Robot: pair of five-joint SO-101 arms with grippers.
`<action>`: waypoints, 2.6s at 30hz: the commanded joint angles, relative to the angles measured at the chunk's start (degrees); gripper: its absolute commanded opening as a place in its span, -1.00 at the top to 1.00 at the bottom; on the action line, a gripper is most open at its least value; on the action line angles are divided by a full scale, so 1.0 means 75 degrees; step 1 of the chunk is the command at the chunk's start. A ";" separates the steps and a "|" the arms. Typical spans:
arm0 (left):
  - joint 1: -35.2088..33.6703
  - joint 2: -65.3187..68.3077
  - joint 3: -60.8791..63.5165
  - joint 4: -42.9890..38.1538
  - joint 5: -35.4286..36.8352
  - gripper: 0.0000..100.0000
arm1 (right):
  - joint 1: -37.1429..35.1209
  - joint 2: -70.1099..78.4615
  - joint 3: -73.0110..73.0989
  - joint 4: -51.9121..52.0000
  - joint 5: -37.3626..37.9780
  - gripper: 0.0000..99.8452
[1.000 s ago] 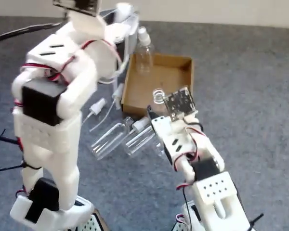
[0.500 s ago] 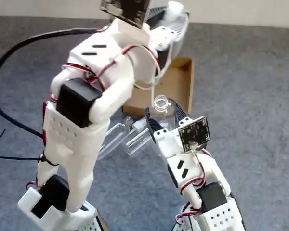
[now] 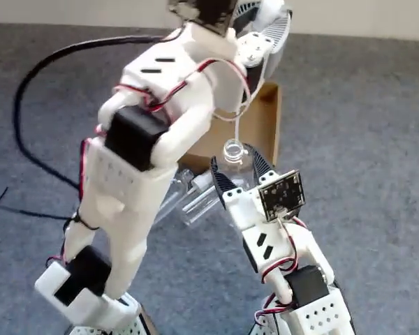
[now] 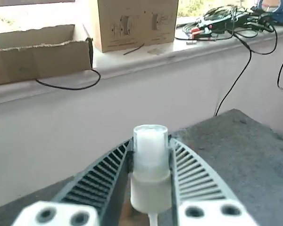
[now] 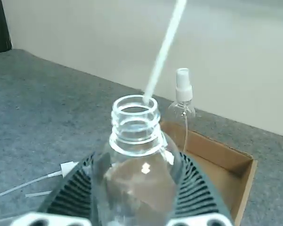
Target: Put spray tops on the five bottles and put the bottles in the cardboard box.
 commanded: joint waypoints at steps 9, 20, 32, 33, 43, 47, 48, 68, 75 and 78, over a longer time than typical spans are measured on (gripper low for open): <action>0.0029 -0.0111 -0.0029 0.0445 0.0047 0.89 | -0.0006 -0.0053 -0.0088 -0.0123 -0.0105 0.99; 0.0264 -0.0100 -0.0029 0.1618 0.0070 0.89 | 0.0018 0.0029 -0.0475 0.0428 -0.0481 0.99; 0.0510 -0.0100 -0.0018 0.2614 0.0059 0.94 | 0.0451 0.2573 -0.2608 0.0850 -0.1090 0.99; 0.0510 -0.0111 -0.0018 0.2673 0.0059 0.94 | 0.0451 0.2714 -0.2784 0.0850 -0.1231 0.99; 0.0440 -0.0627 0.0252 0.3165 0.0059 0.94 | 0.0463 0.3675 -0.4015 0.0850 -0.1735 0.99; 0.0428 -0.1565 0.1823 0.2907 0.0059 0.94 | 0.0475 0.3675 -0.4097 0.0862 -0.2274 0.99; 0.0428 -0.1858 0.2409 0.2602 0.0059 0.94 | 0.0463 0.3675 -0.4097 0.0862 -0.2215 0.99; -0.0451 -0.5070 0.8059 -0.1160 -0.0574 0.80 | -0.0522 0.3663 -0.4085 0.0885 -0.0750 0.99; -0.0674 -0.5081 0.8457 -0.1160 -0.0574 0.79 | -0.0522 0.3663 -0.4097 0.1518 -0.0738 0.99; -0.0651 -0.5140 0.8328 -0.1149 -0.0574 0.77 | -0.0522 0.3663 -0.4073 0.1518 -0.0738 0.99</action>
